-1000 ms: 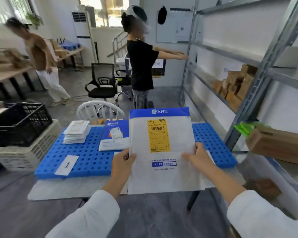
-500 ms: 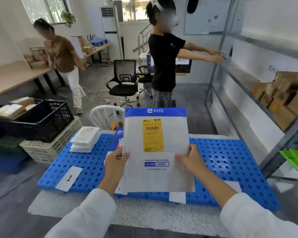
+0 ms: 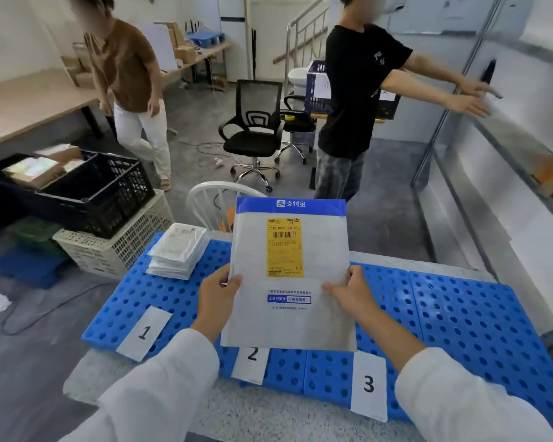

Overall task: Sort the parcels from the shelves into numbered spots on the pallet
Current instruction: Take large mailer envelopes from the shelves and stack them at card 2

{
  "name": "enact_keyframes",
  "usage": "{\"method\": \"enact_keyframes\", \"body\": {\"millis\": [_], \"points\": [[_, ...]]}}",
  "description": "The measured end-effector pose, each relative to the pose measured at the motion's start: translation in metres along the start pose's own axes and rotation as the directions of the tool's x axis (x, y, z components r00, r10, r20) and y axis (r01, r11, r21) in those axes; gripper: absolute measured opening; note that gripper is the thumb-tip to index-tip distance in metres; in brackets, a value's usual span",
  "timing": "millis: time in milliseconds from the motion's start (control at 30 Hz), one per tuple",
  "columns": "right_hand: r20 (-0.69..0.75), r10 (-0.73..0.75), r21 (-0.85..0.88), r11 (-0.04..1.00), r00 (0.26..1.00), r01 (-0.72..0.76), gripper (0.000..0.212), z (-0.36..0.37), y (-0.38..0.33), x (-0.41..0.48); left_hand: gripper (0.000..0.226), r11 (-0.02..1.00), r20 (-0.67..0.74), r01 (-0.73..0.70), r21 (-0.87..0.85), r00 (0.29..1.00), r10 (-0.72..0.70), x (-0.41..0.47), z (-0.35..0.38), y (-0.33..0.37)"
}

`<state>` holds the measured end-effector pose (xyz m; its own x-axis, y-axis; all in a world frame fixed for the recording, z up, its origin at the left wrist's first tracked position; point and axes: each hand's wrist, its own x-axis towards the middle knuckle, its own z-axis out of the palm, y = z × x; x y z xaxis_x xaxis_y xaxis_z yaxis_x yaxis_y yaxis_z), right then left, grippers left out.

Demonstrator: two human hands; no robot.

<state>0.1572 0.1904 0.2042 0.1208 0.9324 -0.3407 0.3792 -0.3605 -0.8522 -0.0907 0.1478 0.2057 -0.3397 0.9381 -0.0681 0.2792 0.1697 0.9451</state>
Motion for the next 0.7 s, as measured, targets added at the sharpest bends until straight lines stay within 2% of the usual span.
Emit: {"method": "enact_keyframes", "body": {"millis": [167,433,700], "points": [[0.012,0.019,-0.074,0.997,1.0,-0.019,0.051,0.041,-0.021,0.039,0.018,0.999,0.045,0.015,0.043,0.999,-0.017,0.063,-0.019,-0.021],[0.017,0.077,-0.139,0.988,0.997,-0.073,0.052,0.094,-0.028,0.095,0.018,0.997,0.084,0.058,0.049,0.994,-0.062,0.137,-0.026,-0.057],[0.003,0.192,-0.234,0.954,0.981,-0.186,0.05,0.123,-0.009,0.132,0.027,0.987,0.137,0.135,0.087,0.98,-0.147,0.179,-0.016,-0.089]]}}
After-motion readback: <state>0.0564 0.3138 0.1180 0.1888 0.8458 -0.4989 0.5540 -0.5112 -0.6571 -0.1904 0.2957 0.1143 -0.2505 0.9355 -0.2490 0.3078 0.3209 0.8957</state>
